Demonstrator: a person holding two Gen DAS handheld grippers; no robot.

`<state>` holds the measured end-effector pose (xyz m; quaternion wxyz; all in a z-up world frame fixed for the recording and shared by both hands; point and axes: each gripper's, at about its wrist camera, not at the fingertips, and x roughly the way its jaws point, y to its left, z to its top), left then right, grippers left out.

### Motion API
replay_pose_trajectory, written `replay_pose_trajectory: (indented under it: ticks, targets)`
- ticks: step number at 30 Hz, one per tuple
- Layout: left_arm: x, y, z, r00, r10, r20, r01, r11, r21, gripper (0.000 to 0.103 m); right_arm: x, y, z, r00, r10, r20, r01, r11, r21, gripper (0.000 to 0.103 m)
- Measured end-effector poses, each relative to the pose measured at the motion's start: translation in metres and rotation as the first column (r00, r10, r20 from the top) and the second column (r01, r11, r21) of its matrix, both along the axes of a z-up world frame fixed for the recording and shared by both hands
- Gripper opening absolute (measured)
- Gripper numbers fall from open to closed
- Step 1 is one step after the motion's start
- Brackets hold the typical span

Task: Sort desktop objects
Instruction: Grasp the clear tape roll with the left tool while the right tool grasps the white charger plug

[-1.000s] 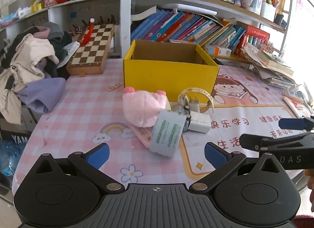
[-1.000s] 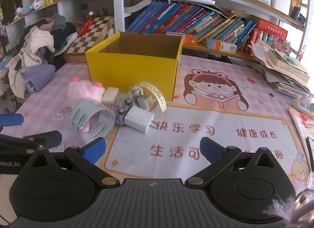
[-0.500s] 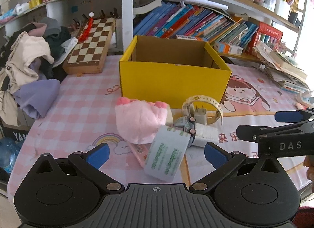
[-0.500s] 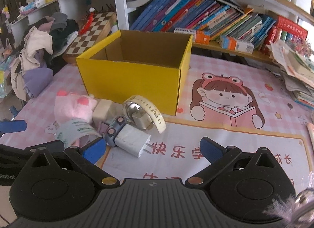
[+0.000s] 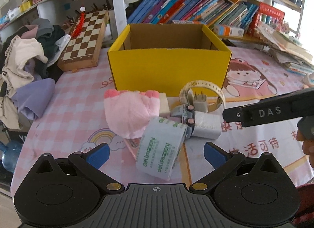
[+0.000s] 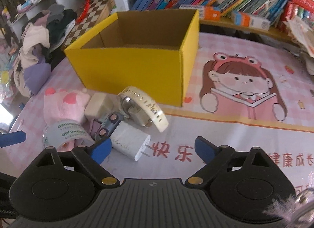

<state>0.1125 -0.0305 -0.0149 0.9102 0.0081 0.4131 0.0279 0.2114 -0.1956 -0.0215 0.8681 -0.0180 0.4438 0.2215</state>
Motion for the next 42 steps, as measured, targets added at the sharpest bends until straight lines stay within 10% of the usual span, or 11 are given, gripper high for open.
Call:
replay_pose_trajectory:
  ticks: [25, 28, 42]
  targets:
    - [0.015, -0.006, -0.026, 0.994, 0.049, -0.097, -0.041, 0.996, 0.079, 0.054, 0.036, 0.041, -0.045, 0.968, 0.197, -0.155, -0.205, 0.978, -0.035, 0.078]
    - [0.016, -0.006, -0.028, 0.994, 0.049, -0.102, -0.042, 0.996, 0.073, 0.042, 0.036, 0.044, -0.046, 0.966, 0.218, -0.139, -0.226, 0.973, -0.048, 0.063]
    - [0.014, -0.004, -0.024, 0.997, 0.043, -0.063, -0.040, 0.998, 0.042, 0.039, 0.037, 0.027, -0.042, 0.962, 0.224, -0.153, -0.229, 0.973, -0.014, 0.049]
